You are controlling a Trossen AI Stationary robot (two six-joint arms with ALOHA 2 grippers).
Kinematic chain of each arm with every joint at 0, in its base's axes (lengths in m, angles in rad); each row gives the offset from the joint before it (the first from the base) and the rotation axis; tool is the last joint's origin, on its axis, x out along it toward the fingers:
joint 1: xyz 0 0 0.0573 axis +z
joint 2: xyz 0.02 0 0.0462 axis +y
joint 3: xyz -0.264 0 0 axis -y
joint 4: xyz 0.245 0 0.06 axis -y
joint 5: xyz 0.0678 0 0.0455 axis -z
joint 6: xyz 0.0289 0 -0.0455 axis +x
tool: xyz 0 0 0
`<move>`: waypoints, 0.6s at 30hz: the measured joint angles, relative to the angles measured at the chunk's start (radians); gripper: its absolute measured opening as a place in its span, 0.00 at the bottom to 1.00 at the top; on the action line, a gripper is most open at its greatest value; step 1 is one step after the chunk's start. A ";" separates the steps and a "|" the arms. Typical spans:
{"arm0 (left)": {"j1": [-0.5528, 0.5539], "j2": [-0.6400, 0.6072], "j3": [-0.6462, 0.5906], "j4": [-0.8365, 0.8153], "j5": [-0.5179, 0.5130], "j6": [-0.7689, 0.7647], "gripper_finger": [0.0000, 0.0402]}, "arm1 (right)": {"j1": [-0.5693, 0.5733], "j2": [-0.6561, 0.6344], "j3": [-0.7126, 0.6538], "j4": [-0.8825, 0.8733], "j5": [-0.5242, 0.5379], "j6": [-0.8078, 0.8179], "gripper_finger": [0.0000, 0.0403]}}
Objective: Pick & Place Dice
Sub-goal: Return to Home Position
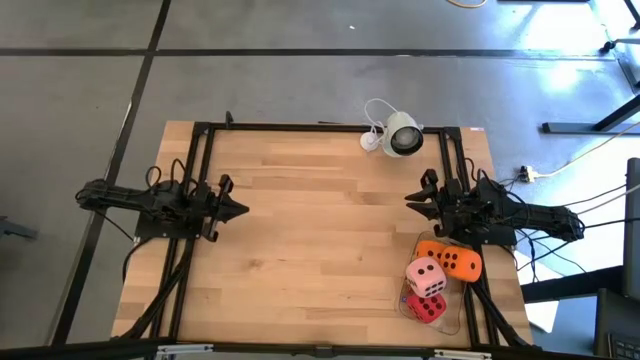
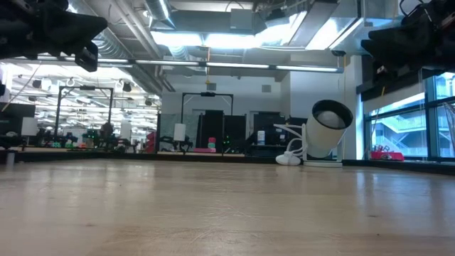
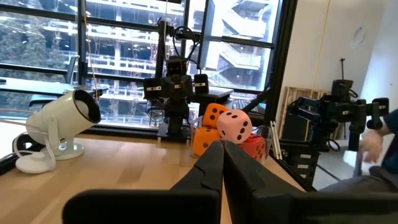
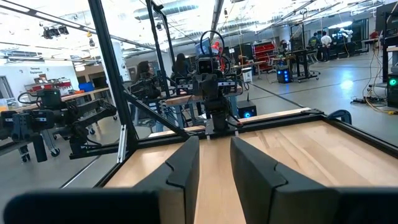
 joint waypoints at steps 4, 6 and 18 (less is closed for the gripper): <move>0.000 0.000 0.000 0.000 0.000 0.000 0.01 | 0.000 0.000 0.000 0.000 0.000 0.000 0.23; 0.000 0.000 0.000 0.000 0.000 0.000 0.01 | 0.000 0.000 0.000 0.000 0.000 0.000 0.23; 0.000 0.000 0.000 0.000 0.000 0.000 0.01 | 0.000 0.000 0.000 0.000 0.000 0.000 0.23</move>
